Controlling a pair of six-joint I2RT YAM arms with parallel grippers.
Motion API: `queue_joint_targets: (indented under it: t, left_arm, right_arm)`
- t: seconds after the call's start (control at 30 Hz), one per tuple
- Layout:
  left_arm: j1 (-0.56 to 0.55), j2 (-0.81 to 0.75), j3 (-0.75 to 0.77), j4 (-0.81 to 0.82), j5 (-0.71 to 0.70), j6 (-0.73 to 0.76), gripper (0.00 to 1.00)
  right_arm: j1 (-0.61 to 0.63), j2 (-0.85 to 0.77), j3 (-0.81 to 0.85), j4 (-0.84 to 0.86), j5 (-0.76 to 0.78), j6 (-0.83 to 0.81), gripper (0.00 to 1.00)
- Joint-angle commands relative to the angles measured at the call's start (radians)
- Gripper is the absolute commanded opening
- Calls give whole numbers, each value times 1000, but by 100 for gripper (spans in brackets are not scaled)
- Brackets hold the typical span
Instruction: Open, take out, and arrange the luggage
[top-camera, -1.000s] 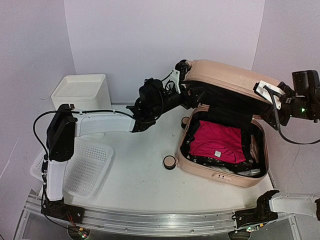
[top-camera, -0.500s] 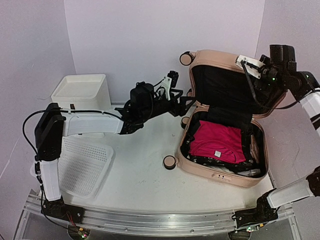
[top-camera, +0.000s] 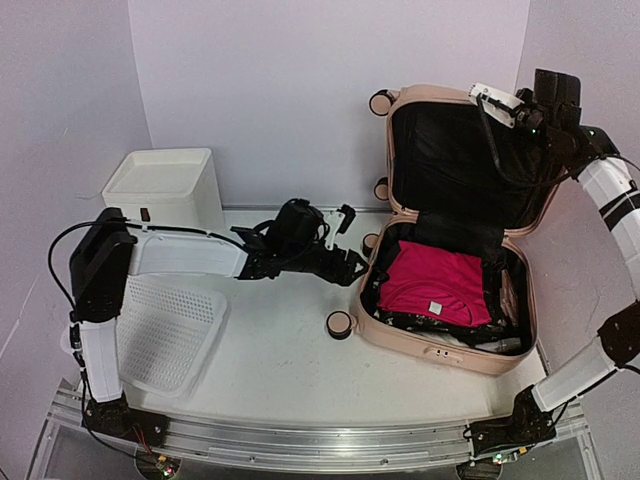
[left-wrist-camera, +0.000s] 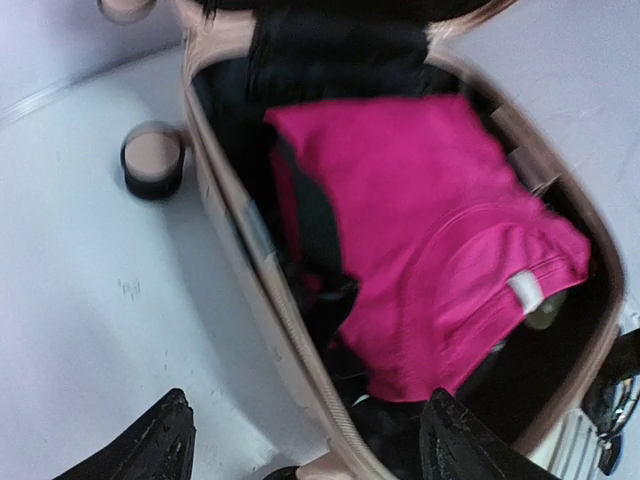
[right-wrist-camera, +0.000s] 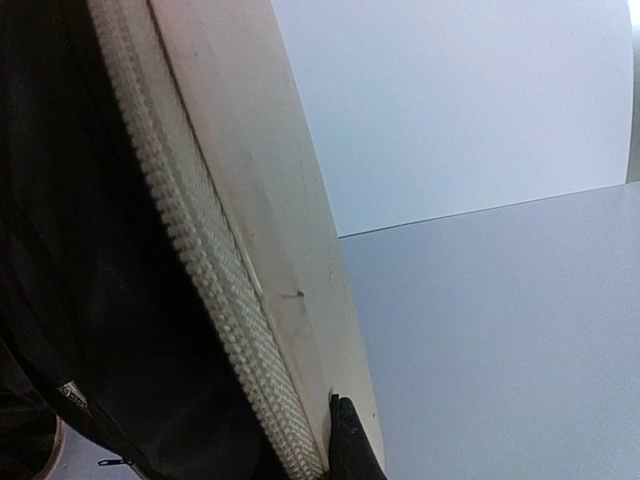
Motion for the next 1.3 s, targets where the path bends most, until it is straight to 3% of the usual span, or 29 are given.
queue_joint_targets:
  t: [0.0, 0.23, 0.4, 0.57, 0.9, 1.13, 1.27]
  left_arm:
    - [2, 113, 154, -210, -58, -50, 77]
    - [36, 202, 218, -258, -76, -133, 75]
    - [46, 220, 172, -223, -104, -225, 55]
    - [42, 214, 95, -155, -85, -285, 43]
    - [58, 234, 21, -16, -50, -431, 27]
    - [115, 354, 185, 21, 14, -499, 24]
    - [137, 427, 306, 24, 42, -495, 23]
  right_arm:
    - [-13, 91, -17, -177, -185, 100, 0]
    - [-54, 156, 72, -127, -383, 212, 0]
    - [-59, 253, 116, 10, -487, 248, 0]
    - [-63, 370, 214, 123, -562, 301, 0]
    - [-63, 704, 568, 321, -552, 479, 0]
    - [-64, 964, 859, 398, -482, 546, 0]
    - [-68, 1023, 875, 500, -440, 562, 0]
